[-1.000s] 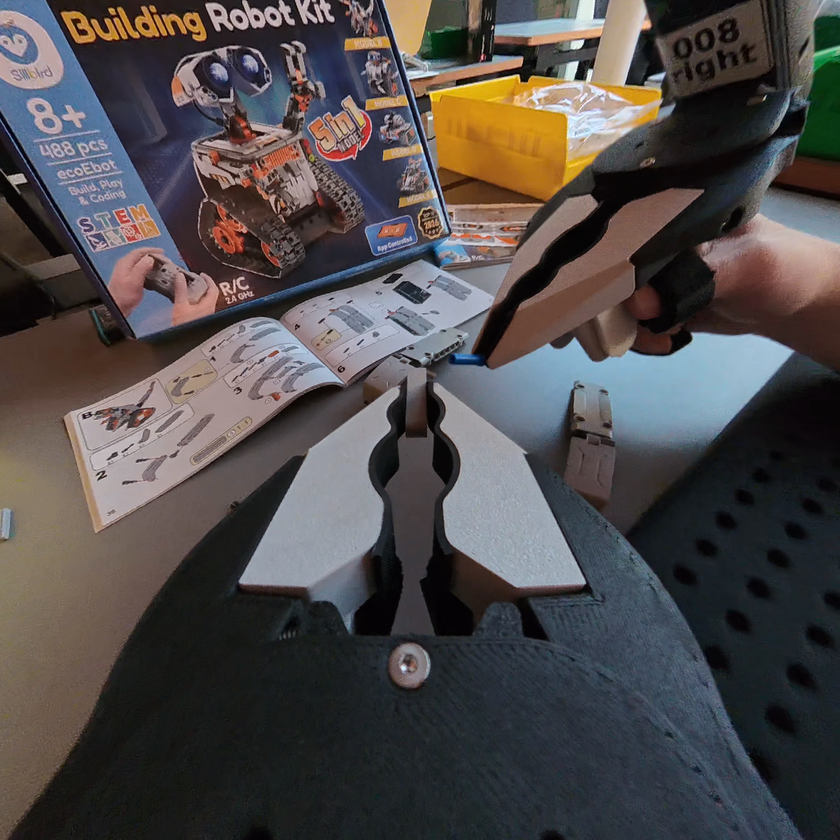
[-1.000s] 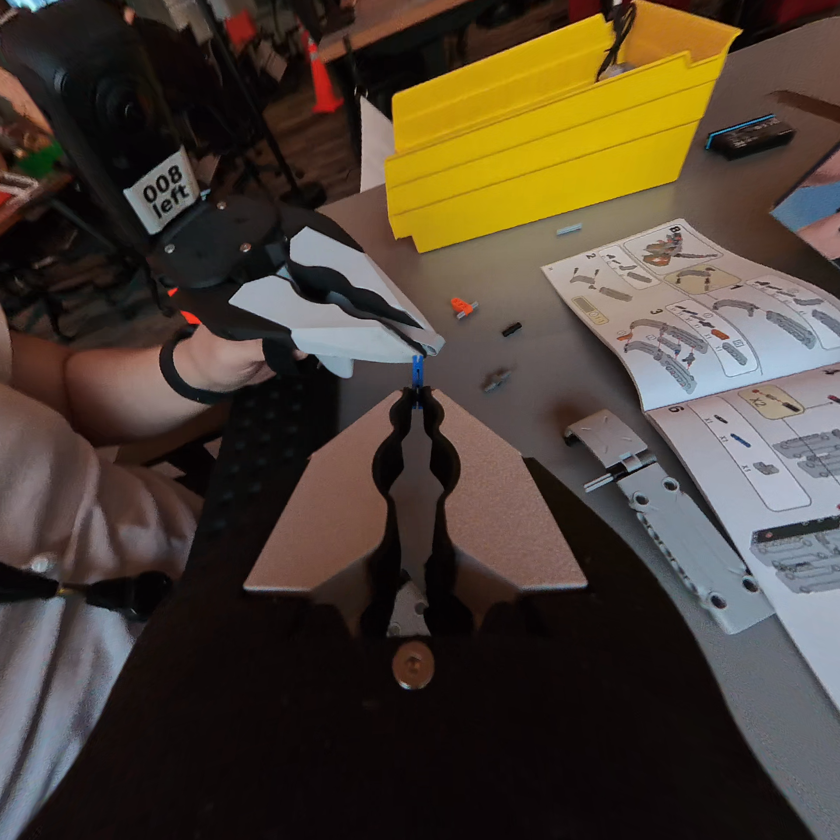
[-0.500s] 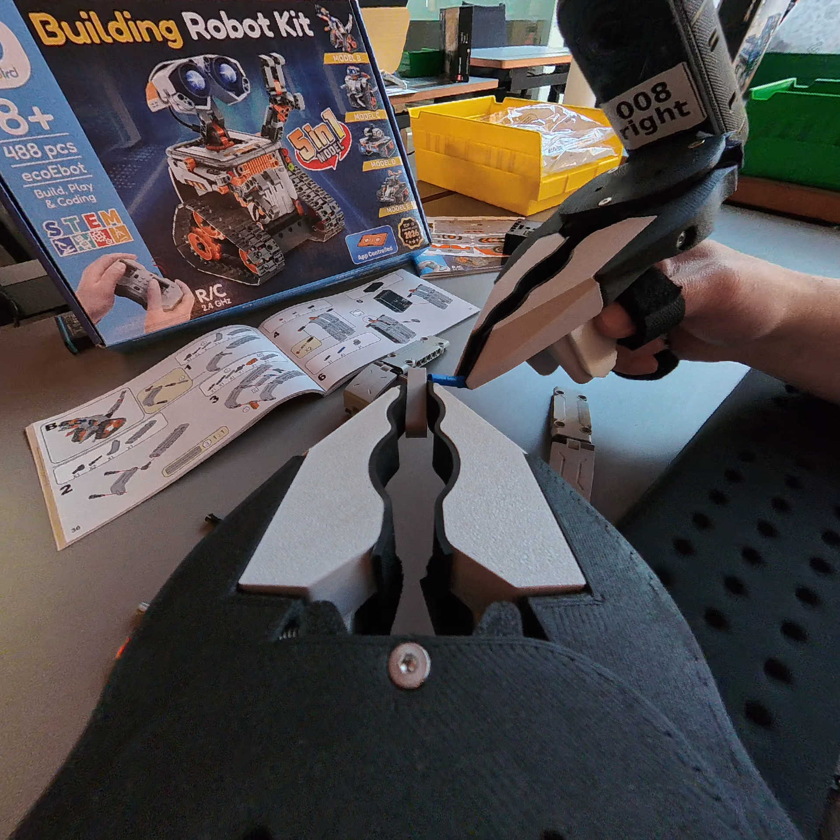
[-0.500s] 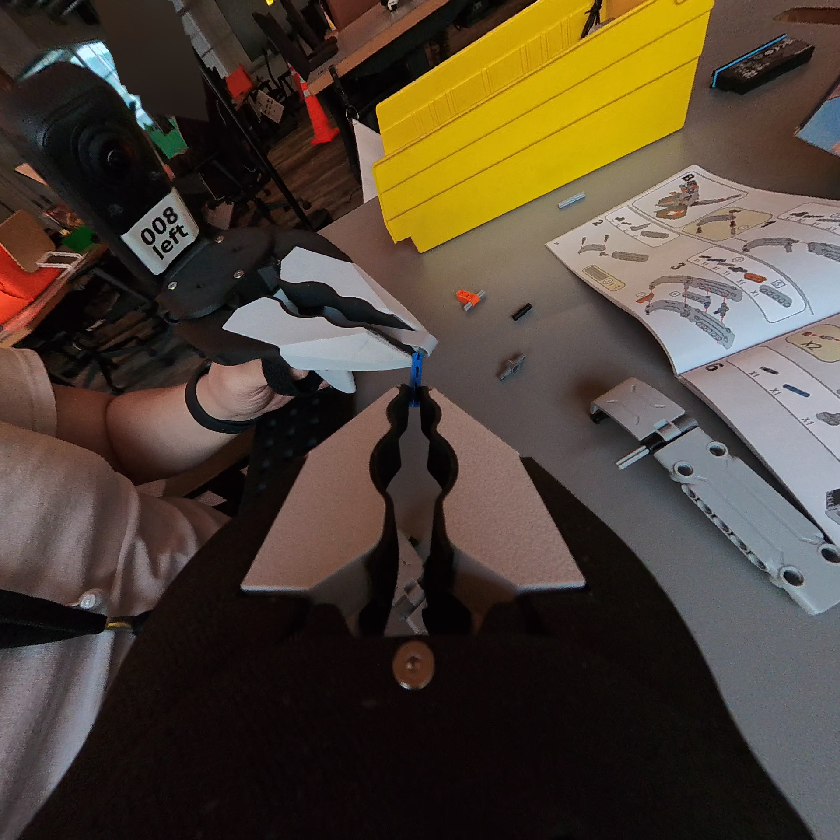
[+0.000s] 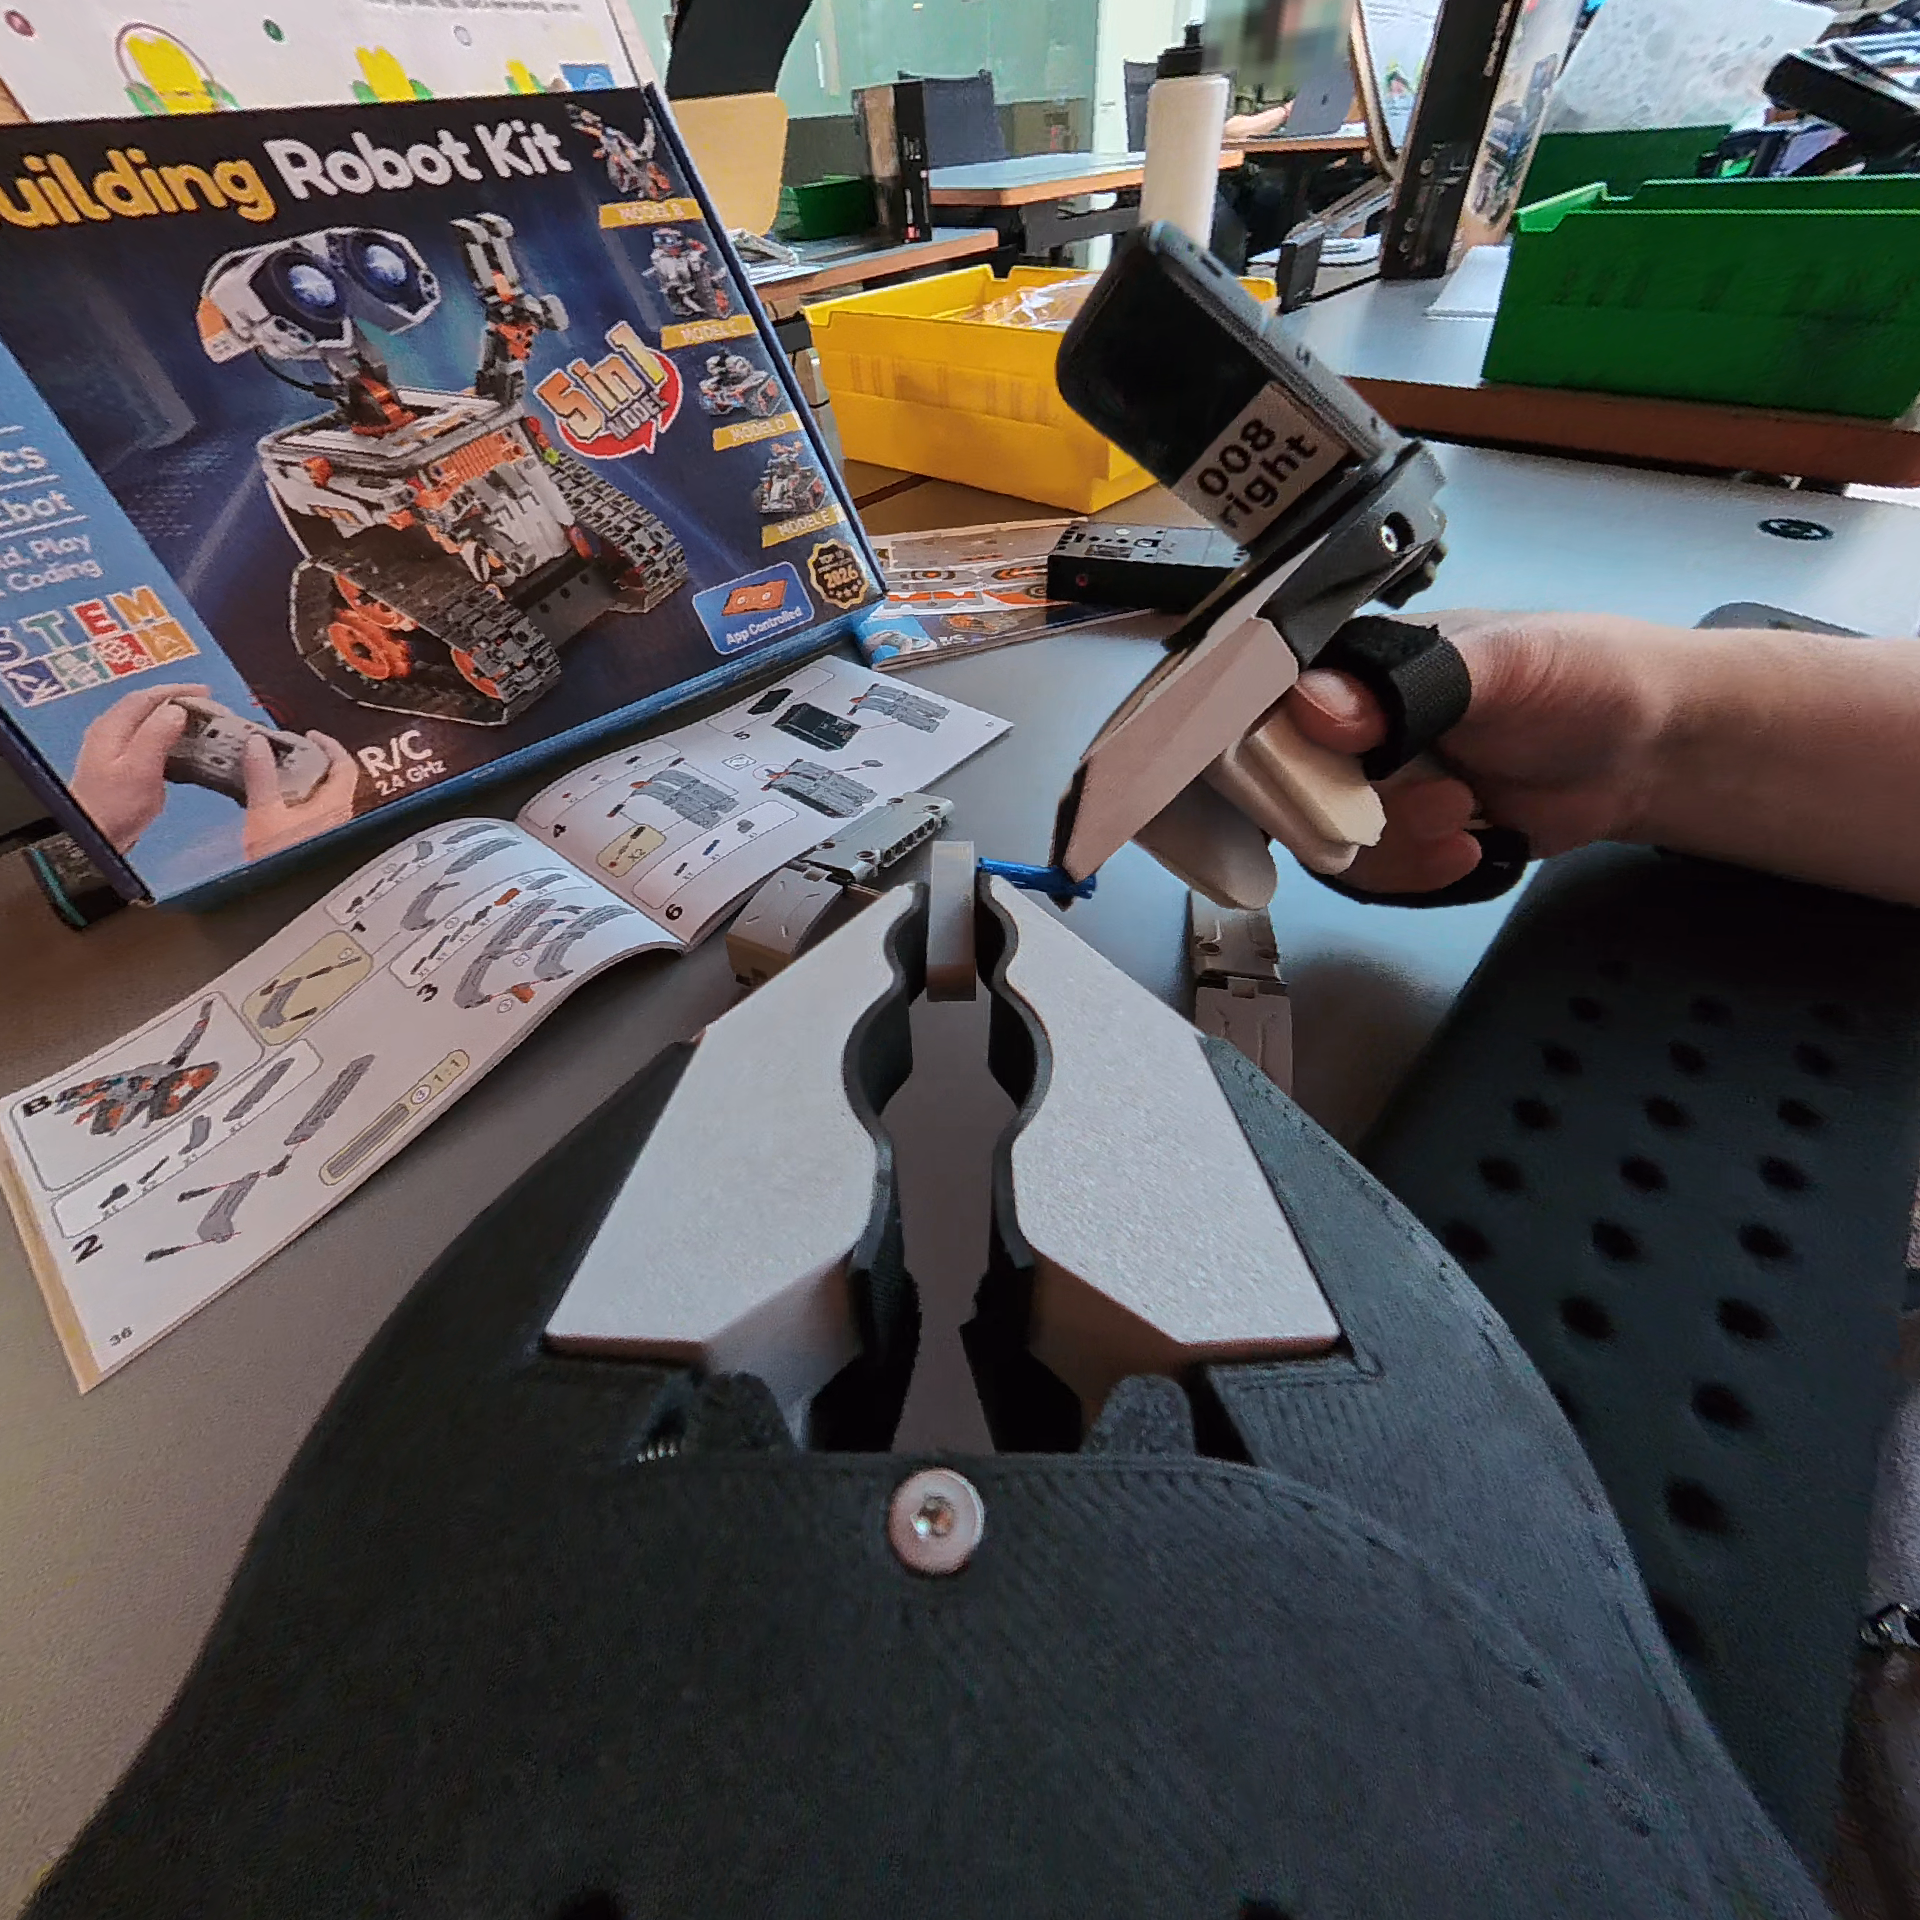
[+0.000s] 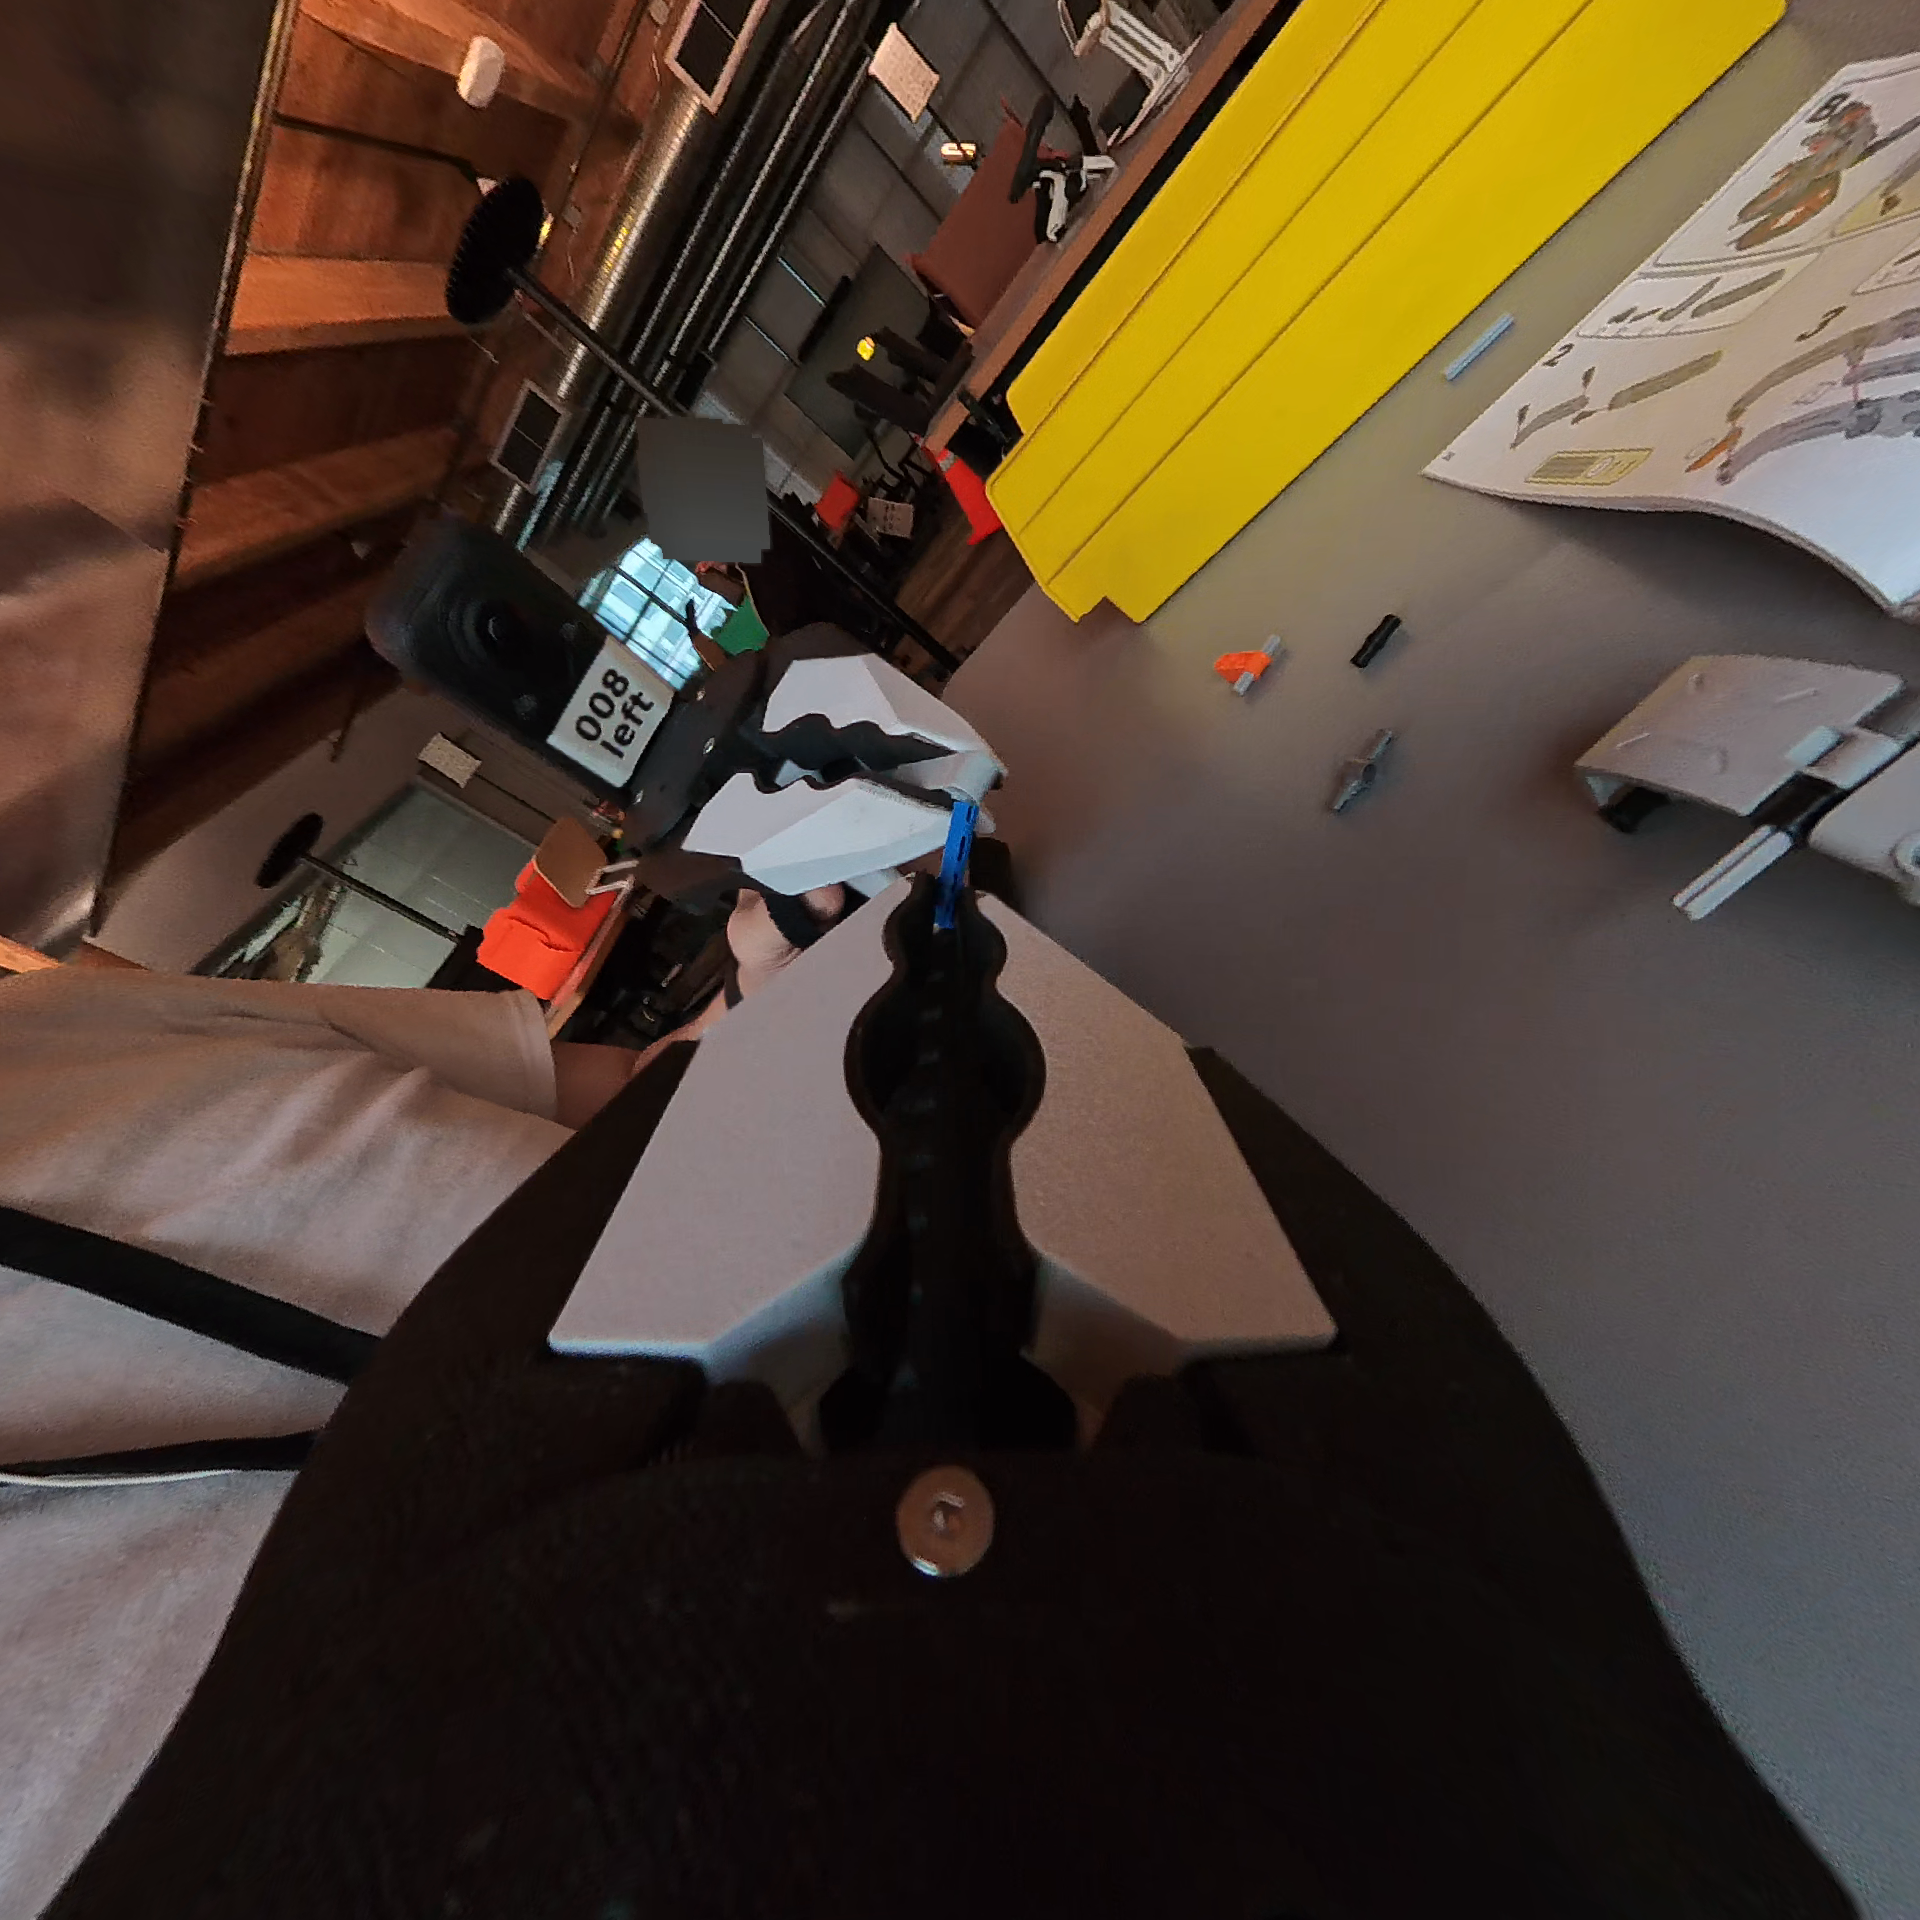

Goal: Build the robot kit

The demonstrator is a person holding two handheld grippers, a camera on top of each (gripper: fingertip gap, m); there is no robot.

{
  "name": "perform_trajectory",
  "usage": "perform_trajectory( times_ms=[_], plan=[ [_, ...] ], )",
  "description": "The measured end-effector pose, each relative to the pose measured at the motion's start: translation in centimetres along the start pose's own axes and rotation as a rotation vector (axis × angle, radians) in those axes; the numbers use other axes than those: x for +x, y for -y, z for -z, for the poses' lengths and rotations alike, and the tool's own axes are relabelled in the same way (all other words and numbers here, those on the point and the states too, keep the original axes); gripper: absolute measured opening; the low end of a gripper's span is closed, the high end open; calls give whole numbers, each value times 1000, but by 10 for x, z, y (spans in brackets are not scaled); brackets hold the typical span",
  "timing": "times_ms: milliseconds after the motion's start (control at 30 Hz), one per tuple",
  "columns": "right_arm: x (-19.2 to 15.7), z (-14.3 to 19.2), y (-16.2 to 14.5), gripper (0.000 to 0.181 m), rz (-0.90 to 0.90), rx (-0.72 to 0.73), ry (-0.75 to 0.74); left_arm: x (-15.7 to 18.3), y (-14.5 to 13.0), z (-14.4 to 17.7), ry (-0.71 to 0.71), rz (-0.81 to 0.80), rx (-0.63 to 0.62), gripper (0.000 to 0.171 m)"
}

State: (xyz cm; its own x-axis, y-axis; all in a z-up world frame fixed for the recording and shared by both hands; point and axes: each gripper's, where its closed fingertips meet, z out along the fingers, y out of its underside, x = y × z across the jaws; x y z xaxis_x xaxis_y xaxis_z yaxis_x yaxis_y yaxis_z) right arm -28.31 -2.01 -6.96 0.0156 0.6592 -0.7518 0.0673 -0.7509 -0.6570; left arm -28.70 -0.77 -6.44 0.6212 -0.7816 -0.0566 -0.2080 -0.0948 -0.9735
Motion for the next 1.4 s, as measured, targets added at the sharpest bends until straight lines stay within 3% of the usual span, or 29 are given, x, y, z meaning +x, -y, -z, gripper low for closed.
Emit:
perform_trajectory(
  times_ms=[267, 800, 1033, 1400],
  plan=[
    [-10, 2, -9, 2, -151, 41, 144, 12, 1, 6, -102, -51, 23, 6],
    [-4, 3, -11, 2, -222, 61, 160, 13, -7, 3, -76, -125, -11, 6],
    [8, 2, -8, 3, -182, 112, 55, 4, -14, -5, 46, -179, -73, 6],
    [28, 0, -8, 2, 42, 106, -235, -5, -28, -11, 113, -164, -181, 7]
  ],
)
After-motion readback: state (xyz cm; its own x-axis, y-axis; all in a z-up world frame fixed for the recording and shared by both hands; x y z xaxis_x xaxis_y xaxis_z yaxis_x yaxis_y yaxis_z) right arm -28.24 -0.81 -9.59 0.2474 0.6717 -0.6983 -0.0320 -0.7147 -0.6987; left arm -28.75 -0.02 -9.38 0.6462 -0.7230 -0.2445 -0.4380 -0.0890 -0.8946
